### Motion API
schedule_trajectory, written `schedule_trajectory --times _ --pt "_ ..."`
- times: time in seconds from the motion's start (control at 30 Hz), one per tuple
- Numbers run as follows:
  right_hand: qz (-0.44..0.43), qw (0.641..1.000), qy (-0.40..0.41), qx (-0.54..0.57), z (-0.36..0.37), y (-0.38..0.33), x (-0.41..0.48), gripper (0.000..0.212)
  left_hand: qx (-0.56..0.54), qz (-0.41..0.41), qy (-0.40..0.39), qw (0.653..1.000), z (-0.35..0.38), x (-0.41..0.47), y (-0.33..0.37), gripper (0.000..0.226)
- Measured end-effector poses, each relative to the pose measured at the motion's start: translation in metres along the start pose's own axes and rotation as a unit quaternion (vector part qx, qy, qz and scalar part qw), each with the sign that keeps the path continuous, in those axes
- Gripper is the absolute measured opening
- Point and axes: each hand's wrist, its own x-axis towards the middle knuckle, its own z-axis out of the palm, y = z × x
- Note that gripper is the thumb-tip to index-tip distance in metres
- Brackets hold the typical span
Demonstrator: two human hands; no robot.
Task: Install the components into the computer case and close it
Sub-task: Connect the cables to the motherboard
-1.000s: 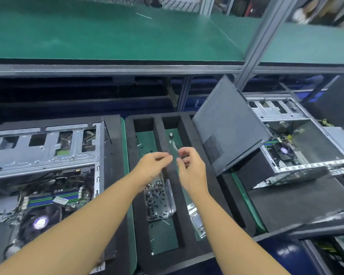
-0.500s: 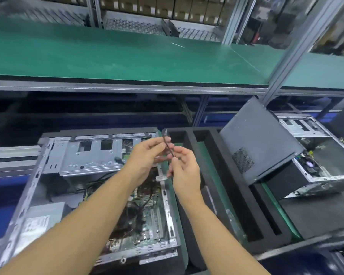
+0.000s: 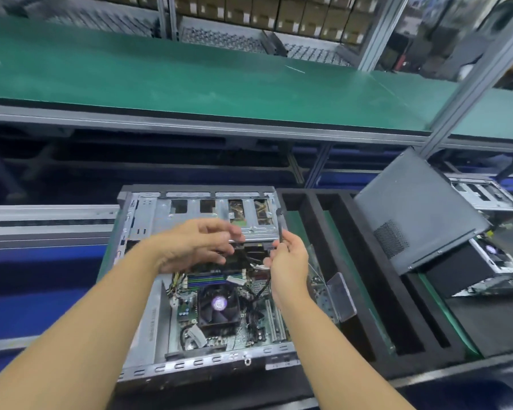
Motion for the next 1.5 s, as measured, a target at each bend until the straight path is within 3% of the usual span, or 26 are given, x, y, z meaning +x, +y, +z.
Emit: schedule_trajectory --times 0.1,0.2,0.4,0.57,0.67,0.8,0.9,1.03,1.33,1.5 --pt "0.016 1.000 -0.010 -0.010 0.009 0.004 -0.005 0.032 -0.068 0.060 0.037 0.995 0.011 0.002 -0.016 0.017" --pt "0.045 0.997 -0.028 -0.052 0.014 0.011 -0.011 0.032 -0.125 0.089 0.061 0.986 0.017 0.006 -0.021 0.021" --pt "0.104 0.991 -0.049 -0.067 0.011 0.020 -0.020 0.034 -0.090 0.114 0.096 0.985 0.020 0.014 -0.022 0.018" --pt "0.154 0.981 -0.064 -0.097 0.000 0.029 -0.022 0.024 -0.092 0.094 0.115 0.985 0.026 0.022 -0.033 0.021" --pt "0.238 0.952 -0.105 -0.164 -0.008 0.034 -0.027 0.022 -0.077 0.041 0.185 0.979 0.033 0.030 -0.049 0.033" --pt "0.325 0.925 -0.131 -0.145 -0.015 0.037 -0.032 0.033 -0.038 -0.024 0.284 0.958 0.051 0.045 -0.075 0.021" --pt "0.319 0.932 -0.093 -0.144 -0.020 0.034 -0.026 0.026 -0.043 -0.027 0.341 0.939 0.063 0.059 -0.085 0.018" --pt "0.305 0.940 -0.051 -0.143 -0.023 0.031 -0.018 0.030 -0.070 -0.015 0.356 0.932 0.078 0.074 -0.088 0.018" --pt "0.294 0.945 -0.047 -0.137 -0.020 0.039 -0.008 0.044 -0.119 -0.013 0.389 0.913 0.088 0.091 -0.088 0.023" --pt "0.286 0.948 -0.050 -0.130 -0.020 0.041 -0.006 0.040 -0.166 -0.005 0.389 0.906 0.092 0.091 -0.090 0.023"
